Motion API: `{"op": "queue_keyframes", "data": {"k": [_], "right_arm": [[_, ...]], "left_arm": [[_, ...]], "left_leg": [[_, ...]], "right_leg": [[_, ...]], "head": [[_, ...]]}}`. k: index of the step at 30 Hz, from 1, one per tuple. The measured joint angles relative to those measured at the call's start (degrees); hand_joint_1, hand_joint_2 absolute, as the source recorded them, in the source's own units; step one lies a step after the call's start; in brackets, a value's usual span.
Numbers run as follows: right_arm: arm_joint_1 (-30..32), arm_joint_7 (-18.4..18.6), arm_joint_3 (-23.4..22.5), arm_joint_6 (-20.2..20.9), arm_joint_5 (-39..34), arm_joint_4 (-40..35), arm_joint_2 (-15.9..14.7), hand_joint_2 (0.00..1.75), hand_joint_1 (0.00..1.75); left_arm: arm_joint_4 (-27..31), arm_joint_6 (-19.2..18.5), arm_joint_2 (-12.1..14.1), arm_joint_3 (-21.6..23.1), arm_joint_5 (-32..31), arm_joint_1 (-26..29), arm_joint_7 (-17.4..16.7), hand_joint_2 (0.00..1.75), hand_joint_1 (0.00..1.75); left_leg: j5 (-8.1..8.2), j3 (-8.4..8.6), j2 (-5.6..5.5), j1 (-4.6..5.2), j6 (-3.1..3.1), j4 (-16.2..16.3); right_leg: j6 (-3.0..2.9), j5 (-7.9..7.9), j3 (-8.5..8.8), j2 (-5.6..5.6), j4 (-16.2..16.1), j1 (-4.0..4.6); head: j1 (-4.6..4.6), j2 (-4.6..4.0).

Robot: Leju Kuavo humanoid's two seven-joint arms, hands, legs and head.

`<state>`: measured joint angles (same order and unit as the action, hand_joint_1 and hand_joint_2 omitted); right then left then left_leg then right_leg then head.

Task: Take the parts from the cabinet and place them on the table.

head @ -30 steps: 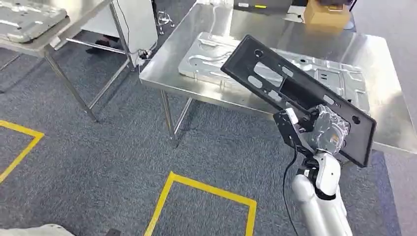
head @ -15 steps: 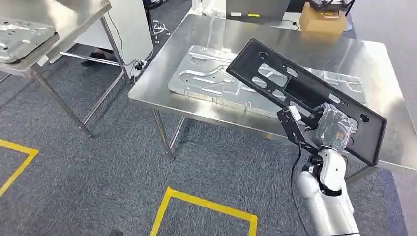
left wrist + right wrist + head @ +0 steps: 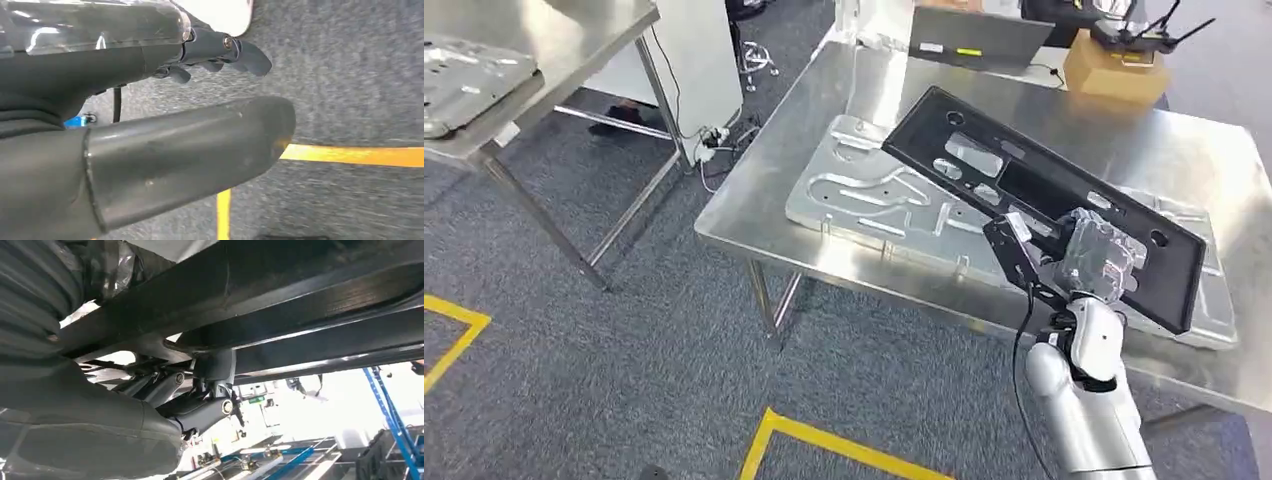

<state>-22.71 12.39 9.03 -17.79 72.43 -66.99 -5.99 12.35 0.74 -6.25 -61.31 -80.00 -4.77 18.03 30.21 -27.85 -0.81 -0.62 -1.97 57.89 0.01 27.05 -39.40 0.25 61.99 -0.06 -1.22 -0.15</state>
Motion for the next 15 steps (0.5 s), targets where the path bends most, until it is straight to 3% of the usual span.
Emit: {"op": "queue_keyframes", "data": {"k": [1,2,3,5,6,7,10,11,12,15], "right_arm": [[0.24,0.00,0.02,0.72,-0.26,0.28,-0.02,1.75,1.75],[0.32,-0.02,0.07,1.61,-0.65,0.48,-0.11,1.75,1.75],[0.49,0.00,0.07,2.12,-0.87,0.52,-0.15,1.75,1.75],[0.33,-0.42,0.11,3.28,-1.66,0.55,-0.11,1.75,1.75],[0.27,-0.79,0.24,4.13,-2.01,0.57,0.02,1.75,1.75],[0.25,-1.14,0.41,5.11,-2.58,0.59,0.02,1.75,1.75],[0.85,-2.03,1.33,6.71,-3.87,1.40,0.07,1.75,1.75],[1.26,-2.21,1.68,6.97,-4.15,1.73,0.09,1.75,1.75],[1.61,-2.30,1.92,7.15,-4.26,2.01,0.11,1.75,1.75],[1.85,-2.45,2.41,7.67,-4.63,2.86,0.11,1.75,1.75]], "left_arm": [[-0.27,-0.07,-0.44,0.00,0.04,-0.10,0.04,0.00,0.00],[-0.26,-0.07,-0.35,0.00,0.04,-0.27,0.20,0.00,0.00],[-0.26,-0.04,-0.33,-0.02,0.07,-0.30,0.22,0.00,0.00],[-0.26,-0.04,-0.22,-0.02,0.31,-0.34,0.52,0.00,0.00],[-0.26,-0.07,-0.07,-0.02,0.44,-0.46,0.70,0.00,0.00],[-0.26,-0.07,-0.15,-0.02,0.48,-0.64,0.87,0.00,0.00],[-0.26,-0.07,0.07,-0.02,0.57,-0.58,0.94,0.00,0.00],[-0.26,-0.07,0.15,-0.02,0.57,-0.46,0.94,0.00,0.00],[-0.26,-0.07,0.17,-0.02,0.57,-0.35,0.94,0.00,0.00],[-0.26,-0.07,0.20,-0.02,0.57,-0.35,1.03,0.00,0.00]], "left_leg": [[0.68,1.10,-0.05,0.05,0.26,0.56],[1.43,1.31,-0.62,0.12,0.86,0.42],[2.12,1.75,-0.56,0.14,1.00,-0.18],[1.33,2.62,-0.56,0.42,1.57,0.73],[1.76,2.17,-0.26,0.17,1.65,1.95],[2.50,0.76,0.08,0.18,1.86,4.60],[8.77,-6.07,0.37,-0.01,2.62,15.18],[9.00,-7.96,0.37,-0.01,2.76,16.94],[7.43,-8.39,0.37,-0.02,2.86,15.94],[-2.55,-4.74,0.40,-0.06,2.79,2.77]], "right_leg": [[-0.79,-4.90,-0.63,0.36,-1.82,0.73],[-1.08,-5.20,-0.21,1.03,-1.95,1.03],[-1.03,-5.42,0.31,0.88,-1.94,1.08],[-1.40,-5.11,1.45,0.76,-2.80,0.66],[-1.54,-5.06,2.10,0.71,-3.44,0.41],[-1.98,-4.79,2.45,0.67,-3.66,0.30],[-2.39,-4.13,2.75,0.58,-3.63,0.28],[-2.37,-3.85,2.87,0.62,-3.52,0.26],[-2.30,-3.58,3.10,0.65,-3.43,0.22],[-1.71,-2.65,3.99,0.66,-2.99,0.04]], "head": [[0.21,0.00],[-0.09,0.00],[-0.07,0.00],[-0.02,0.00],[-0.04,0.00],[0.00,0.00],[0.02,0.00],[0.02,0.00],[0.02,0.00],[0.02,0.00]]}}
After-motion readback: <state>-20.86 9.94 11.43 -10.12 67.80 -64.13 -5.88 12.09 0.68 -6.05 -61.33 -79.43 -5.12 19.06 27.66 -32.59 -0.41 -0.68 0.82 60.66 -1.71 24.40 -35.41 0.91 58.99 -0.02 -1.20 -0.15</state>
